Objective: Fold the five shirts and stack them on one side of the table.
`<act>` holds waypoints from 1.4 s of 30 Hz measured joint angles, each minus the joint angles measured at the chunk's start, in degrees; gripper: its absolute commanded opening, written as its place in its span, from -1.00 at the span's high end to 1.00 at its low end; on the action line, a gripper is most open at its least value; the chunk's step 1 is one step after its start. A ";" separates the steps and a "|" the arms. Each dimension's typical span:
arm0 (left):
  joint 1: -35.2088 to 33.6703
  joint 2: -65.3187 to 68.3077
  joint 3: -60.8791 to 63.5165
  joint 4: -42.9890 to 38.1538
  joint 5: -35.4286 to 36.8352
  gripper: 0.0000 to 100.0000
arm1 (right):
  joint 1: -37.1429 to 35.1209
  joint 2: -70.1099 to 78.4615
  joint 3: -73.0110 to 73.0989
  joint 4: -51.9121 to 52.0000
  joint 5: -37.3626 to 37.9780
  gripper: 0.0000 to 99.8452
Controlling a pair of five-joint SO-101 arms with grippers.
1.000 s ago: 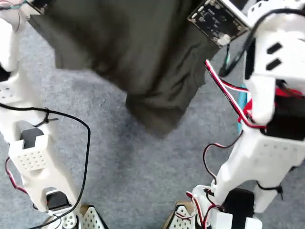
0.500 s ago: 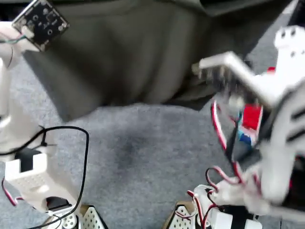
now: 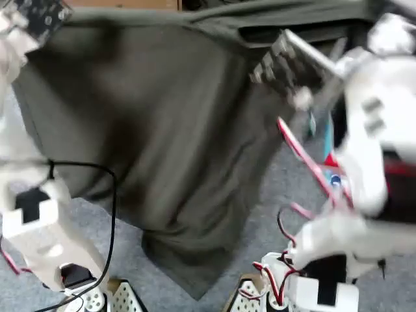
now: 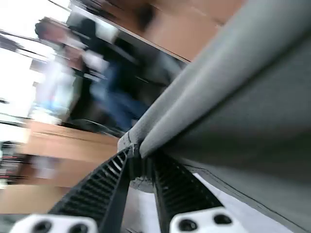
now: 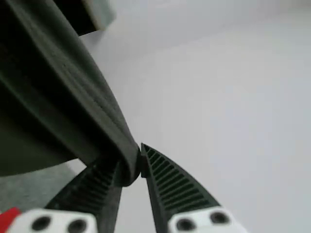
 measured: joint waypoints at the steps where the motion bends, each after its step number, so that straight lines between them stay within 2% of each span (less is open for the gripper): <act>1: 0.00 1.58 2.90 0.00 0.00 0.96 | -1.49 0.97 2.99 0.18 0.00 1.00; 6: 0.00 9.32 18.99 0.00 -3.96 0.96 | -6.77 7.56 19.25 -2.29 0.00 1.00; 10: 0.35 16.62 26.46 -0.09 -5.54 0.96 | -7.74 13.27 31.91 -12.84 0.00 1.00; 13: 1.32 22.59 27.16 -5.01 -4.75 0.96 | -7.74 17.05 38.33 -22.77 0.00 1.00; 22: 5.10 32.88 27.25 -31.21 0.70 0.96 | -7.38 26.29 41.14 -45.19 0.00 1.00; 27: 8.35 34.90 27.25 -49.14 4.84 0.96 | -5.01 30.51 41.14 -58.73 0.00 1.00; 32: 9.14 37.89 27.25 -66.73 5.36 0.96 | -4.31 34.02 40.88 -71.38 0.00 1.00; 39: 9.14 42.64 27.25 -86.95 5.54 0.96 | -4.31 39.65 32.44 -75.34 0.00 1.00; 42: 9.14 43.69 27.25 -90.11 5.54 0.96 | -4.31 40.35 31.47 -74.11 0.00 1.00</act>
